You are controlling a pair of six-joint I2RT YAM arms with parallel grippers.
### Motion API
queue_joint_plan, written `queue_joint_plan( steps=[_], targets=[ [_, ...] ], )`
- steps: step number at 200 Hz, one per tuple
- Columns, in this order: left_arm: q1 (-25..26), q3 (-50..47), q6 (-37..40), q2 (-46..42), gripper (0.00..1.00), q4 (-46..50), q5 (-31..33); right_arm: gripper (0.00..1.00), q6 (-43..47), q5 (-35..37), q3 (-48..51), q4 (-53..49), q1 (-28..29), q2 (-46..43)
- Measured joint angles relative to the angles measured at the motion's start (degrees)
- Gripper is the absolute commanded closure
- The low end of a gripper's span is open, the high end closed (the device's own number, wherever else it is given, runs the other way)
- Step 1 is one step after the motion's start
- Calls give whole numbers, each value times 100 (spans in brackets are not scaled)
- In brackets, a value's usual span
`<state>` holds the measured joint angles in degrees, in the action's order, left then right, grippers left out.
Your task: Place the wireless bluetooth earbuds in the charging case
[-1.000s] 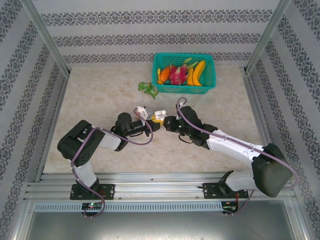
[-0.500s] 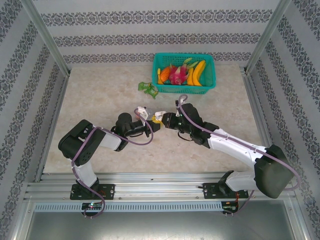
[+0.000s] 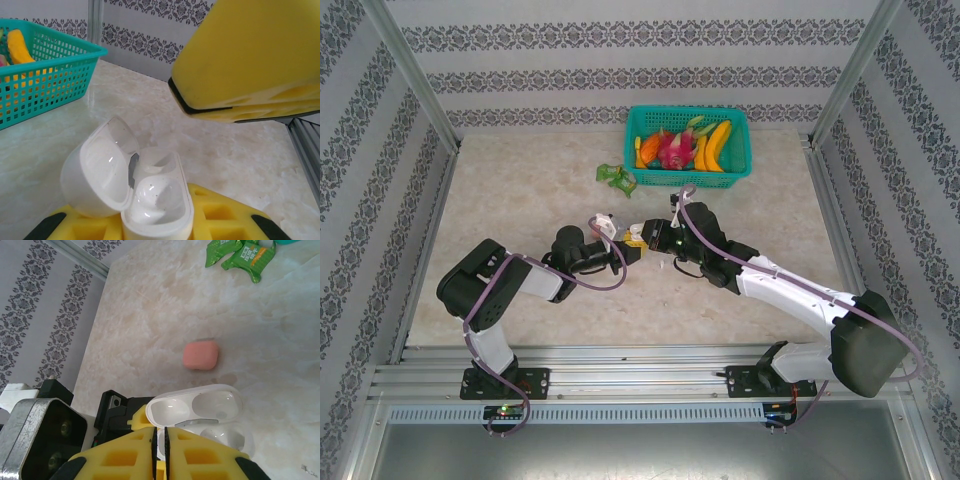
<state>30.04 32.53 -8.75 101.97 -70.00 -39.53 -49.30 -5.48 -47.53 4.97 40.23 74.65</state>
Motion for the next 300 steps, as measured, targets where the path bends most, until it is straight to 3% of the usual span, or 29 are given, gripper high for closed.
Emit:
queue_joint_plan(
  steps=[26, 48, 71, 102, 148, 176, 239, 300],
  targets=[
    [0, 0, -33, 22, 100, 0, 15, 79, -7, 11, 33, -7, -37, -83],
    [0, 0, -31, 48, 100, 2, 162, 66, -42, 94, 243, -7, -166, -295],
    [0, -24, -28, 48, 100, 2, 437, 62, -155, 236, 595, -68, -315, -378],
    [0, -190, 48, -35, 100, 57, 807, 48, -166, 352, 1016, -590, -363, -374],
    [-2, -293, 240, -584, 100, 306, 1228, 43, -153, 490, 1145, -1213, -146, -203],
    [-4, -369, 273, -791, 100, 337, 1373, 35, -153, 507, 1185, -1279, 94, -11],
    [-15, -702, 365, -1187, 100, 570, 1591, 34, -175, 522, 1163, -1156, 234, 876],
    [-44, -872, 498, -1679, 100, 776, 1735, 37, -199, 603, 529, -1108, 525, 1506]
  ],
)
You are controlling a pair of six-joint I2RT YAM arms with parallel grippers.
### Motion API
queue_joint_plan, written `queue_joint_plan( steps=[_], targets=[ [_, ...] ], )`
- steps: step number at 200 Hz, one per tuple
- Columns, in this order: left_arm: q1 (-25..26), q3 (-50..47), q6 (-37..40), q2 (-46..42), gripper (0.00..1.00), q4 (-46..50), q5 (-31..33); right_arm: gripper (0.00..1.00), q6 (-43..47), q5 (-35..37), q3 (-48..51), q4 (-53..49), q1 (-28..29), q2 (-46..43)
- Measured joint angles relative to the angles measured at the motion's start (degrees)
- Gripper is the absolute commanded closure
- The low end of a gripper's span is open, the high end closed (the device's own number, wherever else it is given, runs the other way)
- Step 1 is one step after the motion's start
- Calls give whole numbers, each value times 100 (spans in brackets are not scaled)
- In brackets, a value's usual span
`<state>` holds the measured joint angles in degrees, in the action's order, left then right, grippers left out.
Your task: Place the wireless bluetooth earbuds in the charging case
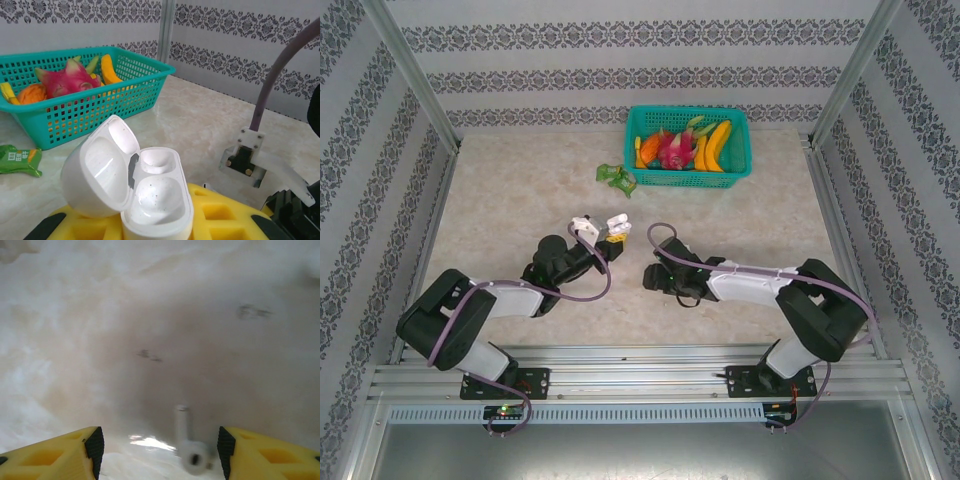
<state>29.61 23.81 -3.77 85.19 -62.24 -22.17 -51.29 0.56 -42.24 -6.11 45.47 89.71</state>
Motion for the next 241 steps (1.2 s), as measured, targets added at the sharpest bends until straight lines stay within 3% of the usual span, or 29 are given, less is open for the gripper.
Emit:
queue_joint_plan(
  steps=[55, 157, 199, 241],
  targets=[
    [-164, -192, 55, -234, 100, 68, 109, 38, -149, -254, -299, 487, 280, 4],
    [-442, -197, 52, -424, 100, 195, 151, 36, -142, -118, -179, 39, 240, -439],
    [-555, -195, 50, -560, 100, 247, 149, 32, -415, 225, -238, -431, 553, -295],
    [-575, -195, 48, -588, 100, 275, 149, 32, -450, 826, -949, -1314, 931, 415]
  ],
)
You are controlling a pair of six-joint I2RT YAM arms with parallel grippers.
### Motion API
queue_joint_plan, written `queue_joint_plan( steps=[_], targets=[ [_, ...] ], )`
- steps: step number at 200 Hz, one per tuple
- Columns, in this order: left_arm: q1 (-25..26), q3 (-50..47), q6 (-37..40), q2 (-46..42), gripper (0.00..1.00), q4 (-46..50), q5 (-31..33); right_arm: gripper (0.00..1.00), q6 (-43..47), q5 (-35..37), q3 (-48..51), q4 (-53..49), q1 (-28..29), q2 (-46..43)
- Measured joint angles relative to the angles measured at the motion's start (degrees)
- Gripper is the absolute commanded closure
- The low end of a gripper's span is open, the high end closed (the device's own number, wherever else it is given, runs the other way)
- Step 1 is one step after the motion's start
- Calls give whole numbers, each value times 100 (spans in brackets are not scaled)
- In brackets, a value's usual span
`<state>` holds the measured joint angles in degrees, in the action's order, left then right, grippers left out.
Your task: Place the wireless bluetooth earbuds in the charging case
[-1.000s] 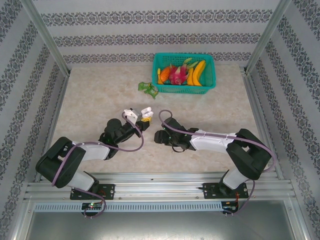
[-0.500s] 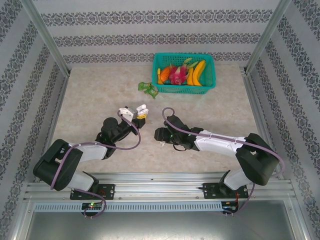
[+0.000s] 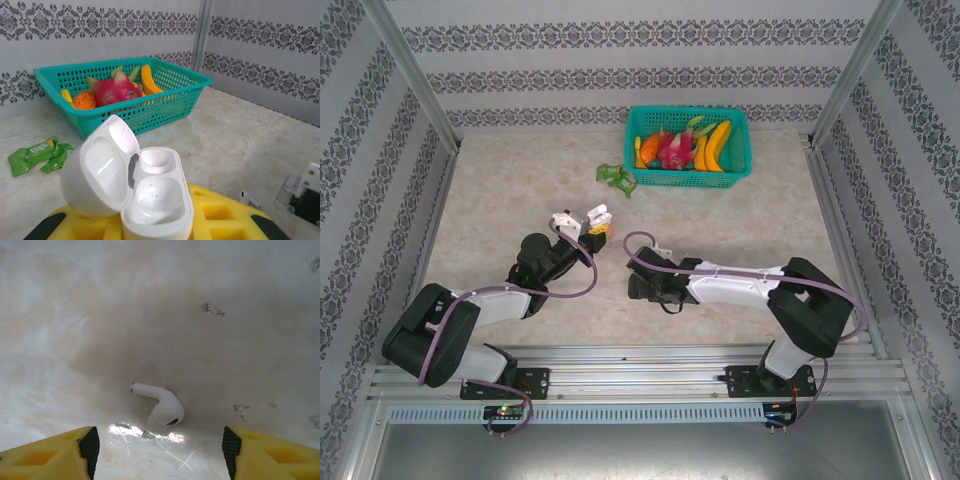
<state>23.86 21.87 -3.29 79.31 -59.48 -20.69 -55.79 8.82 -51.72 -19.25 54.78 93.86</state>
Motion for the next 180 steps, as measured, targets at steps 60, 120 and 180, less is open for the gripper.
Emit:
queue_joint_plan(
  steps=[60, 120, 180],
  targets=[
    [-15, 0, -15, -31, 100, 22, 0, 31, 138, 686, -802, -796, 61, 713],
    [-74, 0, -22, -31, 100, 24, 0, 31, 348, 879, -1047, -1099, 175, 1102],
    [-74, 0, -83, -31, 100, 24, 0, 31, 367, 905, -992, -1054, 175, 1091]
  ],
)
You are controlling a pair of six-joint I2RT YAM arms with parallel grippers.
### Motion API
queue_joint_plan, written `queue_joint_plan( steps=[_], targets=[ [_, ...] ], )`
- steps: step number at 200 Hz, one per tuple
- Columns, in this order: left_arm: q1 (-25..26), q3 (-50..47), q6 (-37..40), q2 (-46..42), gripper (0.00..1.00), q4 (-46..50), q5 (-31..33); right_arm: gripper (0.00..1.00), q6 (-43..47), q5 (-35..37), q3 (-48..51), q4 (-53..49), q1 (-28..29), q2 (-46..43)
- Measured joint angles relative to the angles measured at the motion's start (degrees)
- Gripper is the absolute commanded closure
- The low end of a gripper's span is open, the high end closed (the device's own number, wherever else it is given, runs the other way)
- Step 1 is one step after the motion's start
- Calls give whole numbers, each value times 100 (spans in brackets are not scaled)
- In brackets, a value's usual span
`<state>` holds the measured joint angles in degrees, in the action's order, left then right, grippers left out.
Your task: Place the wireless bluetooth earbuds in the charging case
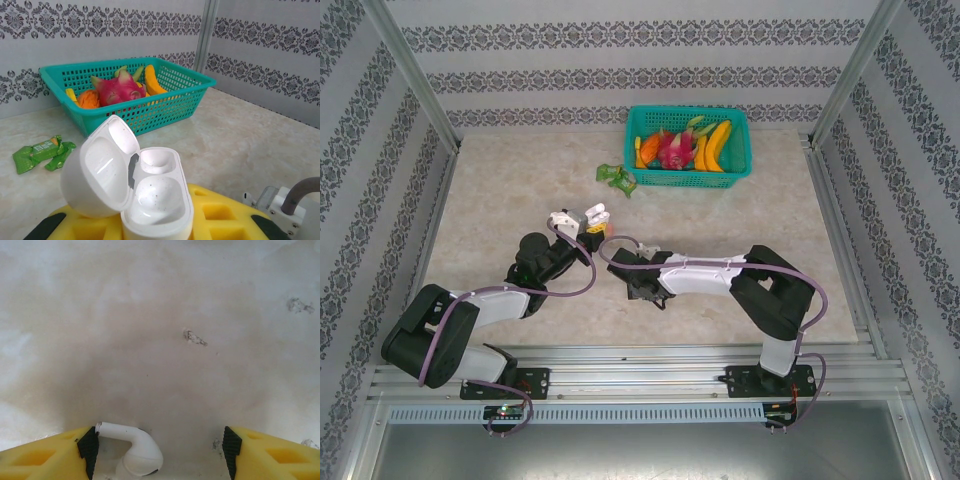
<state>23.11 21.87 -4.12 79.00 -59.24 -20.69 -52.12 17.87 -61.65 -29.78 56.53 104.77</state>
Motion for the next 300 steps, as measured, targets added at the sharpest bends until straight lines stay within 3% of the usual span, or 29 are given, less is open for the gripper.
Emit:
queue_joint_plan(
  steps=[168, 249, 300],
  targets=[
    [0, 15, -92, 2, 100, 0, -2, 32, 0, 179, 774, -61, -7, -656],
    [0, 28, -136, 2, 100, -2, -2, 31, 109, 223, 1047, -258, -321, -1307],
    [0, 87, -208, 79, 100, -13, -4, 28, -133, -319, 1303, 223, -581, -1725]
  ],
)
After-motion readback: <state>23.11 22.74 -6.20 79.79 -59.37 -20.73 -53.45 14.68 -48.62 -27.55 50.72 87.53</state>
